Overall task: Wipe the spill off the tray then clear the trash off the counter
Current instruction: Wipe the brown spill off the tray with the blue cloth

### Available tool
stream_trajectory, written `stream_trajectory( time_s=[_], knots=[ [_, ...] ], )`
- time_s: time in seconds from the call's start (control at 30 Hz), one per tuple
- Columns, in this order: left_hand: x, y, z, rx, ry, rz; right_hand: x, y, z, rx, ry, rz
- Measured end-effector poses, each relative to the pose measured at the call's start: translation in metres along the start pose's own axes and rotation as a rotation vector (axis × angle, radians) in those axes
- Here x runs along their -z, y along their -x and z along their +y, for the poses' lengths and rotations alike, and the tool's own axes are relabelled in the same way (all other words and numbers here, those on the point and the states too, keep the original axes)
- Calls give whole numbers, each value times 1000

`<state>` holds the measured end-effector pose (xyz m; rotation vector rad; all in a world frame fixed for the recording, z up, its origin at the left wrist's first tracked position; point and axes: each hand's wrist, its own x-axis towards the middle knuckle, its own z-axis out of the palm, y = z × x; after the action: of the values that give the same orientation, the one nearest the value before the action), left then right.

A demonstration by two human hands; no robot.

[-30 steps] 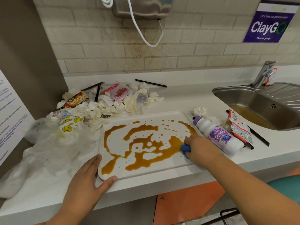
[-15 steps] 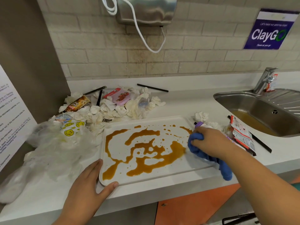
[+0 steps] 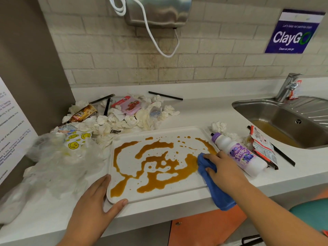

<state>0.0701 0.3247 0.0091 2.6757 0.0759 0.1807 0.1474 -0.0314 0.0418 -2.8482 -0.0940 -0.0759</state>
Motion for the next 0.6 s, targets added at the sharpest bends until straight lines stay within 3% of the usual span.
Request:
stream_trajectory(
  time_s=[0.3, 0.4, 0.5, 0.6],
  knots=[
    [0, 0, -2, 2, 12, -5, -2, -8, -6, 67, -5, -21],
    [0, 0, -1, 8, 20, -8, 2, -10, -9, 102, 18, -122],
    [0, 0, -1, 4, 19, -6, 6, -13, -10, 47, 37, -108],
    [-1, 0, -1, 10, 11, -4, 4, -10, -14, 107, 32, -142]
  ],
)
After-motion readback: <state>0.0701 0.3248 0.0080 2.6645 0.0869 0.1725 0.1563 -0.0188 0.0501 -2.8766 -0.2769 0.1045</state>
